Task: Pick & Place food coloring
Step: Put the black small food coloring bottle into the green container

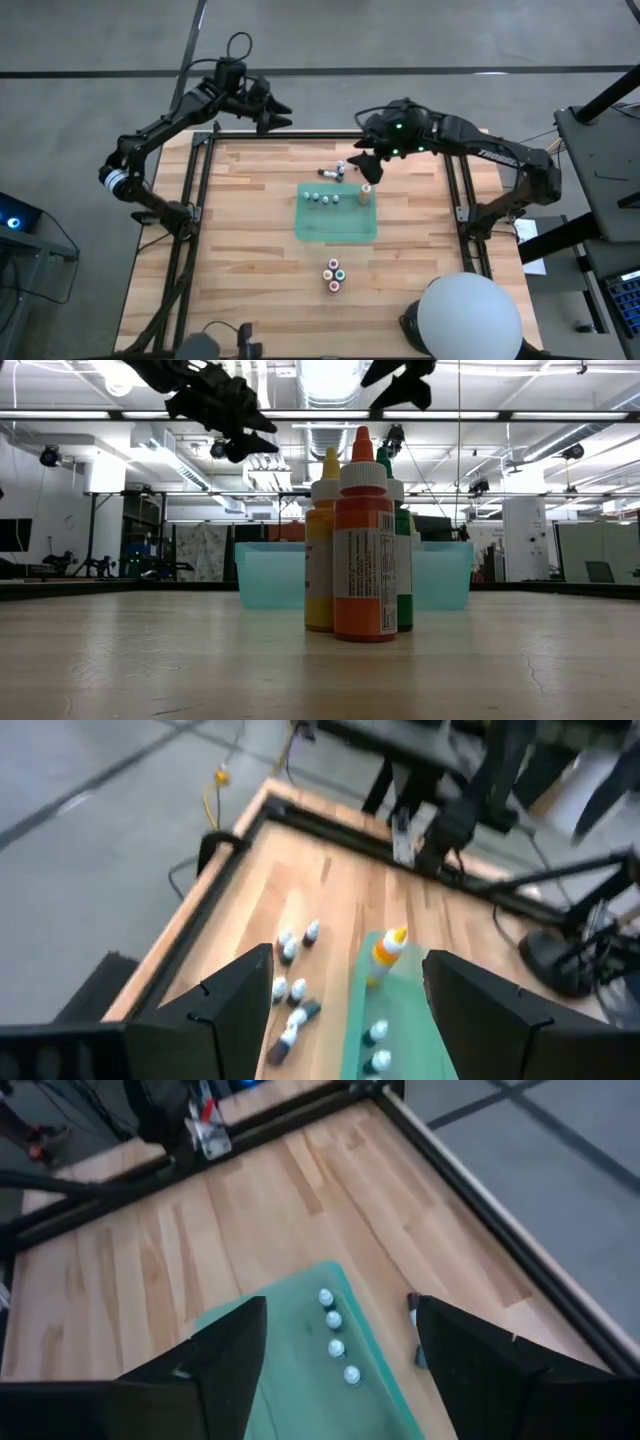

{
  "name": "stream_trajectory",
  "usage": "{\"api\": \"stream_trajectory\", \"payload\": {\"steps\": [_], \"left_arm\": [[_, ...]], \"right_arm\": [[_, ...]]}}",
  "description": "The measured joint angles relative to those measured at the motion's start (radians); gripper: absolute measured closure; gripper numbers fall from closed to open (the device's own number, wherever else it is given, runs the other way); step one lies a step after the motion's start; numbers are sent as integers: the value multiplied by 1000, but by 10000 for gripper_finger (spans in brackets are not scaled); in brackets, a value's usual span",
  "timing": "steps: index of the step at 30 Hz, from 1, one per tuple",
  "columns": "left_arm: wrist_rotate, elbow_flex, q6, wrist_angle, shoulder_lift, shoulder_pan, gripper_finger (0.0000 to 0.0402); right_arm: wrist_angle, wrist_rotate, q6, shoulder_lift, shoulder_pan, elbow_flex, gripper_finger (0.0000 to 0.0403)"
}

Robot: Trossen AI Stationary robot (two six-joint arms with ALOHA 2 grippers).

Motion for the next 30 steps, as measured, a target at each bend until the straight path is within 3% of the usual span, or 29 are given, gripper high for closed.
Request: {"api": "stream_trajectory", "payload": {"steps": [10,20,30], "left_arm": [[-151,179,268,-235,161,-40,172],[-188,259,403,-240,287,-92,172],[-372,260,449,-245,366,-184,172]], "right_arm": [[2,3,34,-117,-41,1,140],[-5,28,49,-167,-52,1,143],[-32,30,30,-165,-51,1,154]]}}
